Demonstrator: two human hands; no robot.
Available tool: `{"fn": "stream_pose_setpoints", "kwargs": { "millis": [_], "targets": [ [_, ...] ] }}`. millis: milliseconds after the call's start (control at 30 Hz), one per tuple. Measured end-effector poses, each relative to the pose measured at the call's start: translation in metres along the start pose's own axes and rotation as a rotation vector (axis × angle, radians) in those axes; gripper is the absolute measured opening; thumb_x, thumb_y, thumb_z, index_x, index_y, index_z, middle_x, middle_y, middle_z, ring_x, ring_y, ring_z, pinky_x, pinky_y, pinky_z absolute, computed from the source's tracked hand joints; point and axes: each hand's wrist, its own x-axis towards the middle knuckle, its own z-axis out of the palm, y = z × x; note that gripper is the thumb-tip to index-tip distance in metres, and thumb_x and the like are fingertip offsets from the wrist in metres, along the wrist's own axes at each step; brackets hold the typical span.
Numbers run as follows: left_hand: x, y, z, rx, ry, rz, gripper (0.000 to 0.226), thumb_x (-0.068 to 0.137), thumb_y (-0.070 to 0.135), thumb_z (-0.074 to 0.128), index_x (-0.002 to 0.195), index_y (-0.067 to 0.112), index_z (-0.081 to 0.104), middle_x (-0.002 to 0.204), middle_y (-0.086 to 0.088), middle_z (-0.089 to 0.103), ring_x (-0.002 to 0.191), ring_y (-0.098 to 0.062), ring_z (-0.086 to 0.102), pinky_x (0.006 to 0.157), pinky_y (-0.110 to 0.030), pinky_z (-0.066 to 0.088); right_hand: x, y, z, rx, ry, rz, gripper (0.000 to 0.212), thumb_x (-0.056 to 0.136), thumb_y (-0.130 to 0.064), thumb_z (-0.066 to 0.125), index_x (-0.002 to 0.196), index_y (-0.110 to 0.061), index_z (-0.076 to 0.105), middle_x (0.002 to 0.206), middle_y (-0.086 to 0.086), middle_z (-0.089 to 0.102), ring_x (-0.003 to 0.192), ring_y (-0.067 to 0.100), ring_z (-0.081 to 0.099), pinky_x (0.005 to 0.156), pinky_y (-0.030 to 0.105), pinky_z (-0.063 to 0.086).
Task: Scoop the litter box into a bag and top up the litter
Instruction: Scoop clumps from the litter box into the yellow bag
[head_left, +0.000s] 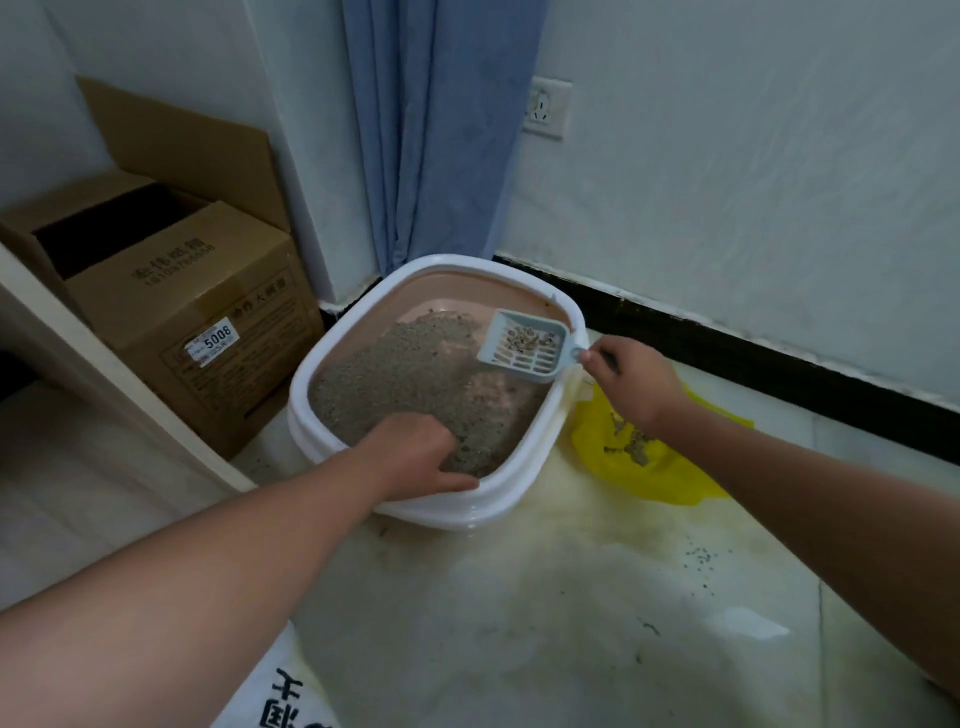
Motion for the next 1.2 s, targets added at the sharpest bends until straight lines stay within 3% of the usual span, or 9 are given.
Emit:
{"fn": "stream_pose_setpoints", "kwargs": {
  "millis": [233,400,567,667,800,1033,1200],
  "targets": [
    [0.057,0.066,-0.02,-0.201,0.247,-0.024,0.048,0.091,0.06,0.049,0.066,0.019,0.047,0.065,0.001,0.049,0.064,-0.023,0.048,0.056,-0.032,0.038,-0.029,0.049,-0.037,0.013,0.061,0.126,0.026,0.097,-0.039,0.05,0.085,-0.019,0.062,0.069,0.001,0.057,0.066,0.019,0.052,0.052,0.029,0.03],
    [0.093,0.101,-0.024,-0.422,0.346,-0.146,0.045,0.086,0.064,0.055,0.093,0.02,0.065,0.087,-0.002,0.068,0.083,-0.025,0.063,0.073,-0.036,0.051,-0.055,0.085,-0.067,-0.035,0.111,0.213,0.027,0.097,-0.04,0.049,0.088,-0.018,0.063,0.069,0.0,0.057,0.067,0.018,0.052,0.053,0.029,0.032],
    [0.12,0.128,-0.029,-0.49,0.335,-0.192,0.046,0.089,0.055,0.058,0.108,0.013,0.058,0.093,-0.008,0.068,0.089,-0.031,0.064,0.076,-0.041,0.052,-0.082,0.12,-0.087,-0.108,0.088,0.304,0.026,0.097,-0.042,0.048,0.087,-0.021,0.061,0.068,-0.004,0.056,0.063,0.012,0.051,0.052,0.027,0.033],
    [0.134,0.141,-0.03,-0.453,0.321,-0.172,0.051,0.093,0.049,0.054,0.125,0.01,0.048,0.107,-0.014,0.063,0.098,-0.036,0.061,0.077,-0.042,0.05,-0.093,0.14,-0.09,-0.154,0.043,0.359,0.03,0.096,-0.046,0.049,0.087,-0.021,0.062,0.069,-0.006,0.055,0.068,0.016,0.054,0.055,0.029,0.035],
    [0.148,0.154,-0.031,-0.409,0.283,-0.19,0.057,0.093,0.043,0.056,0.137,0.014,0.036,0.111,-0.012,0.06,0.098,-0.036,0.061,0.068,-0.037,0.043,-0.103,0.155,-0.085,-0.167,-0.033,0.438,0.032,0.096,-0.044,0.051,0.092,-0.016,0.065,0.076,0.0,0.058,0.072,0.019,0.054,0.06,0.028,0.035],
    [0.15,0.157,-0.033,-0.385,0.291,-0.174,0.047,0.09,0.008,0.052,0.135,0.011,0.04,0.086,-0.011,0.057,0.074,-0.033,0.054,0.056,-0.036,0.036,-0.098,0.152,-0.073,-0.126,-0.088,0.455,0.02,0.094,-0.031,0.054,0.104,-0.016,0.063,0.08,0.001,0.06,0.075,0.021,0.056,0.064,0.028,0.039],
    [0.146,0.146,-0.03,-0.418,0.317,-0.2,0.039,0.088,0.004,0.05,0.126,0.011,0.047,0.091,-0.015,0.061,0.083,-0.038,0.06,0.061,-0.037,0.04,-0.088,0.144,-0.061,-0.028,-0.198,0.457,0.025,0.096,-0.028,0.049,0.083,-0.017,0.067,0.075,0.006,0.066,0.071,0.023,0.06,0.062,0.03,0.043]
  ]
}}
